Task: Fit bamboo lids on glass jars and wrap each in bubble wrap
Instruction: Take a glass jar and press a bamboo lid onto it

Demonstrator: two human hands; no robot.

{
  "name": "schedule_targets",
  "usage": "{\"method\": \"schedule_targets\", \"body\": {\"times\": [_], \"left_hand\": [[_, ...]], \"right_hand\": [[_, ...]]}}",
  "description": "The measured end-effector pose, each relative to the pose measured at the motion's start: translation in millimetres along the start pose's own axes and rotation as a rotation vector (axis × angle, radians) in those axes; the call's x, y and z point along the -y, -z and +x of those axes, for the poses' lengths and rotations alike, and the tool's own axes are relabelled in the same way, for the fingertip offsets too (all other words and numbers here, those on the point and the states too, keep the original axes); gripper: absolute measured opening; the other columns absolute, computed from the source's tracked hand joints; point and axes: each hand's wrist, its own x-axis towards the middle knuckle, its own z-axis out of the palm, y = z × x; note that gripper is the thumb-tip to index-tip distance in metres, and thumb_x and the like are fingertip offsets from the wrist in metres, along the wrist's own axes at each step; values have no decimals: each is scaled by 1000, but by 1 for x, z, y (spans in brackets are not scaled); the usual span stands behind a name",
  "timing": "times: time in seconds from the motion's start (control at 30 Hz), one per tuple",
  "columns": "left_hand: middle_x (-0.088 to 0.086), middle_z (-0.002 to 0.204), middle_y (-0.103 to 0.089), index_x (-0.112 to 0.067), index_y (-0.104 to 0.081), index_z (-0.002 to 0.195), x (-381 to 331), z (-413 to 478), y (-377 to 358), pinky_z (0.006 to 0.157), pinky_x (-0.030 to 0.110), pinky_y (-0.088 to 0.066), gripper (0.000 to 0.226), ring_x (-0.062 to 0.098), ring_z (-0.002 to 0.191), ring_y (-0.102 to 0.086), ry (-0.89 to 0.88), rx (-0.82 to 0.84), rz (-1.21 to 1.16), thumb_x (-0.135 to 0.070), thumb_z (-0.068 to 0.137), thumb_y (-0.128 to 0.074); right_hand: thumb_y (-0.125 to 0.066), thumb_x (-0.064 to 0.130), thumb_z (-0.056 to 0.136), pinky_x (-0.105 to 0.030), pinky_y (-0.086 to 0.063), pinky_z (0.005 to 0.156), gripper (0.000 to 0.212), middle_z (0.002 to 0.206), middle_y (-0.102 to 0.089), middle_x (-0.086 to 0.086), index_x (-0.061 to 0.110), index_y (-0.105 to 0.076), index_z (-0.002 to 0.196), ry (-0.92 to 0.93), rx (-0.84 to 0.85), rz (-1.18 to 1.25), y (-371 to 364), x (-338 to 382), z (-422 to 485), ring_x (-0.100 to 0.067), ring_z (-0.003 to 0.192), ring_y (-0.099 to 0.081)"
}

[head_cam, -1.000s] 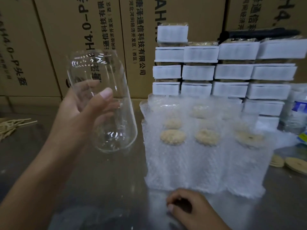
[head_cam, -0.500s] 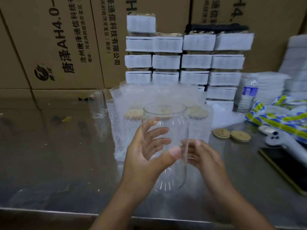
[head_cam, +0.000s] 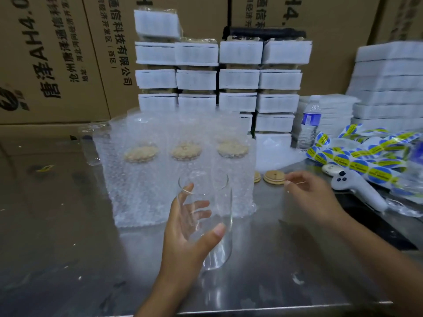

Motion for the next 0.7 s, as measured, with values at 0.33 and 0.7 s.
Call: {"method": "schedule_targets", "body": {"times": [0.33, 0.7], "left_hand": [[3, 99, -69, -42, -50, 121, 11, 5, 0, 71, 16, -52, 80, 18, 87, -69, 2, -95, -27, -46, 44, -72], [-1, 94, -70, -45, -53, 117, 19, 11, -4, 71, 30, -47, 77, 18, 83, -68, 13, -94, -33, -45, 42, -72]], "right_hand": [[-52, 48, 90, -50, -29, 106, 61, 146, -34, -11, 23, -31, 142, -93, 108, -1068, 12, -59, 57, -30, 135, -31], [-34, 62, 92, -54, -20, 108, 52, 136, -48, -11, 33, -42, 135, -149, 93, -1228, 5, -72, 78, -28, 130, -38]]}}
